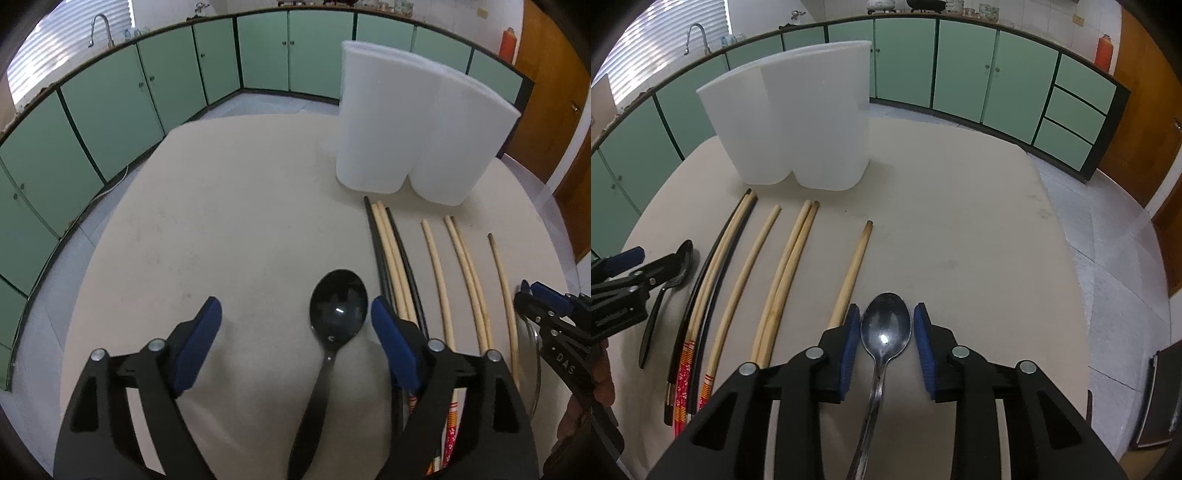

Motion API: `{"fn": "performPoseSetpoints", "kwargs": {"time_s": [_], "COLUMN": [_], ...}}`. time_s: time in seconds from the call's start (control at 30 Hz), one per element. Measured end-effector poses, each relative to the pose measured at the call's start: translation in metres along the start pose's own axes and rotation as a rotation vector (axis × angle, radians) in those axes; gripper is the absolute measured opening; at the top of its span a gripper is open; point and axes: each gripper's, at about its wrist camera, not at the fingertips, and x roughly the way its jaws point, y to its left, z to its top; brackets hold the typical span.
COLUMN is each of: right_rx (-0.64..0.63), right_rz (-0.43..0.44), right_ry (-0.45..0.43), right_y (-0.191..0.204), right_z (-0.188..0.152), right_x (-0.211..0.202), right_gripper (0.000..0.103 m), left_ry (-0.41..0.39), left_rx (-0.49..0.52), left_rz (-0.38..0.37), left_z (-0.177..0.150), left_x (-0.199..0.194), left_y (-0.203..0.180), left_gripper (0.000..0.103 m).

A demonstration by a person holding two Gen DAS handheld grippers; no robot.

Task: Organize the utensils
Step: 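Grasp the black plastic spoon with the left tool while the right tool grasps the metal spoon, then lift both spoons and carry them over the white utensil holder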

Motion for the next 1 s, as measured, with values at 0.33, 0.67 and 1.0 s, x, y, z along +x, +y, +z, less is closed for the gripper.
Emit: {"fn": "performPoseSetpoints", "kwargs": {"time_s": [0.33, 0.67, 1.0], "right_rx": [0.011, 0.023, 0.060], "right_rz": [0.003, 0.002, 0.026], "right_ry": [0.000, 0.005, 0.009], "right_y": [-0.004, -0.008, -0.018], "right_z": [0.001, 0.000, -0.009], "right_x": [-0.001, 0.000, -0.010], "right_gripper": [0.032, 0.041, 0.052], "left_ry": [0.032, 0.073, 0.045], "left_rx": [0.059, 0.034, 0.007], "left_rz": [0.036, -0.035, -0.092], "left_z": [0.010, -0.003, -0.011], "left_x": [0.014, 0.020, 0.004], "left_y": [-0.012, -0.010, -0.003], "left_gripper": [0.086, 0.052, 0.034]}}
